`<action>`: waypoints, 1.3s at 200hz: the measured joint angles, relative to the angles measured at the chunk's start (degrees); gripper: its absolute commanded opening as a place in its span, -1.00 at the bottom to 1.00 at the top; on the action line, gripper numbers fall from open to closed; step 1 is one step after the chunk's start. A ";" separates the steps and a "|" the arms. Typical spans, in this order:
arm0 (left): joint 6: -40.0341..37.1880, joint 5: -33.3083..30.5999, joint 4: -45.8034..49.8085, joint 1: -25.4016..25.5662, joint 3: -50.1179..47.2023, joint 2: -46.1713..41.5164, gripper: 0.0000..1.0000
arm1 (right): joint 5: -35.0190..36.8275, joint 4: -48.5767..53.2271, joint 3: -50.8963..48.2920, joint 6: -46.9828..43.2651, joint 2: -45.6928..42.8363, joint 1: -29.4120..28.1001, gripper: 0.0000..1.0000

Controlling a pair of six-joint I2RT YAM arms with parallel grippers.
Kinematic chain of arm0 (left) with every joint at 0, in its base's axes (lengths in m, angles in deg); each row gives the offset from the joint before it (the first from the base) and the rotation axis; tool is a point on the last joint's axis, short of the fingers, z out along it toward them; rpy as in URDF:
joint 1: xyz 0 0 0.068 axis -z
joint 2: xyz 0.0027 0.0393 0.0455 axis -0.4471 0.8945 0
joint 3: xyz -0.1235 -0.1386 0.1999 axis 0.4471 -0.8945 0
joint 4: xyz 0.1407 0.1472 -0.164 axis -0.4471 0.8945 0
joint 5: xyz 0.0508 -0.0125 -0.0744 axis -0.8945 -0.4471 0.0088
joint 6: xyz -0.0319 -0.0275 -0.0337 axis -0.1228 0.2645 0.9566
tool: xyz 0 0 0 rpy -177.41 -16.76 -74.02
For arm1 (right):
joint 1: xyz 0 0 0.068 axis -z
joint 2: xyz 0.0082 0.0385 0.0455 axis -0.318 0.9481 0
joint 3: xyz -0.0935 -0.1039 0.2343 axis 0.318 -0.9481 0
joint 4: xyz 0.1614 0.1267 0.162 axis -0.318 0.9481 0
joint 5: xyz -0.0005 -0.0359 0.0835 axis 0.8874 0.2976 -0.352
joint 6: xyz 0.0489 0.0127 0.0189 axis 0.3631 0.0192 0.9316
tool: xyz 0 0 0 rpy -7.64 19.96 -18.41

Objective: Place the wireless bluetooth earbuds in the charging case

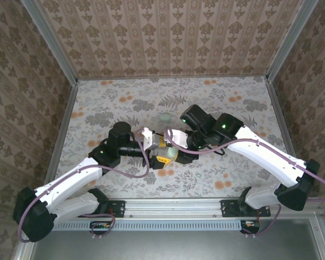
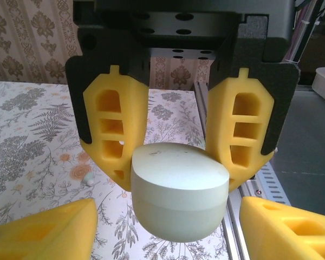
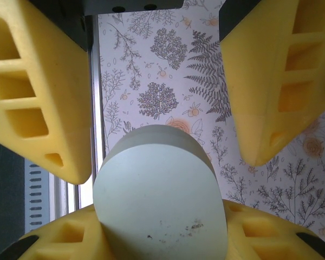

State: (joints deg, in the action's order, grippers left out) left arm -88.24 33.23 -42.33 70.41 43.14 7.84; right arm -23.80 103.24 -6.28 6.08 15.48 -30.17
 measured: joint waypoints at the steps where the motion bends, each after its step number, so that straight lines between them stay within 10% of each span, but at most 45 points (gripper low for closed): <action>1: 0.02 0.00 0.00 0.00 0.00 0.00 0.40 | -0.02 0.00 0.00 0.00 0.00 0.00 -0.25; 132: 1.44 1.29 -0.48 0.33 0.02 1.51 -0.30 | 0.20 0.02 0.00 0.50 0.74 0.00 -0.22; 204: 1.70 0.85 -0.13 -0.37 0.28 0.33 -0.69 | 0.20 -3.63 -0.79 3.45 -0.42 0.63 0.46; 260: 7.85 1.16 -3.96 -6.82 -3.08 -7.48 -0.76 | -1.46 -23.93 -14.19 13.70 -17.75 5.68 0.71</action>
State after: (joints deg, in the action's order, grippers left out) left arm -80.40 34.39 -46.28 63.59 40.05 0.37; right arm -25.26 79.31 -20.47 19.78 -2.27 -24.49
